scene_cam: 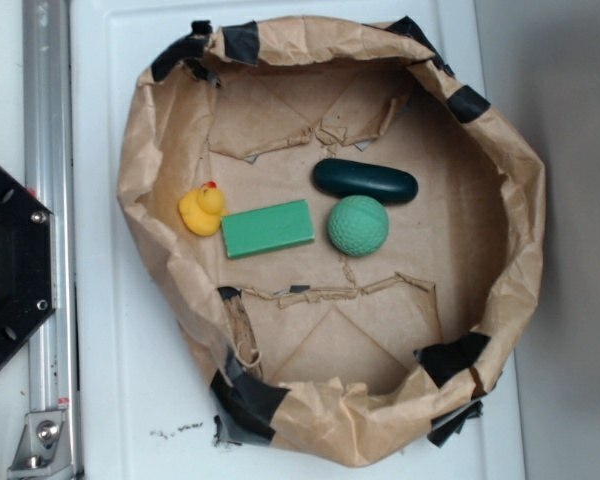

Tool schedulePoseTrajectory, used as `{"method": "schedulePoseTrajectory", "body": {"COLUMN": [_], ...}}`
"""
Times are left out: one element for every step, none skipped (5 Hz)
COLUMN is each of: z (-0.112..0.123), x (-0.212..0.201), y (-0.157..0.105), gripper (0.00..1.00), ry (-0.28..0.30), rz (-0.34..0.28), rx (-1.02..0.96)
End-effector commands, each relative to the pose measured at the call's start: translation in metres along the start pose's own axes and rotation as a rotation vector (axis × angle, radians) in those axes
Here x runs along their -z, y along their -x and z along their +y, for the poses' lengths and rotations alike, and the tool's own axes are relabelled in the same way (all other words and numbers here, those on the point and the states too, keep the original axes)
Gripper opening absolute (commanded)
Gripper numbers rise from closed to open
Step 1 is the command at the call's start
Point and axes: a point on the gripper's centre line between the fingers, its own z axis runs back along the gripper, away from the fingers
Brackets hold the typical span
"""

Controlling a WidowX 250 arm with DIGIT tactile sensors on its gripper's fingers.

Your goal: Grab the plastic pickle.

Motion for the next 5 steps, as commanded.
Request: {"method": "schedulePoseTrajectory", "body": {"z": [0.000,0.015,0.021,0.028,0.038], "x": [0.000,0.019,0.062,0.107,0.146], "y": [0.000,-0.026,-0.067,-0.094,-0.109], "gripper": [1.00,1.00,1.00,1.00,1.00], "ry": [0.000,0.000,0.036,-0.079,-0.101], "rz": [0.000,-0.085,-0.081,-0.074,-0.060], "rx": [0.000,0.078,0.175,0.276,0.344]}}
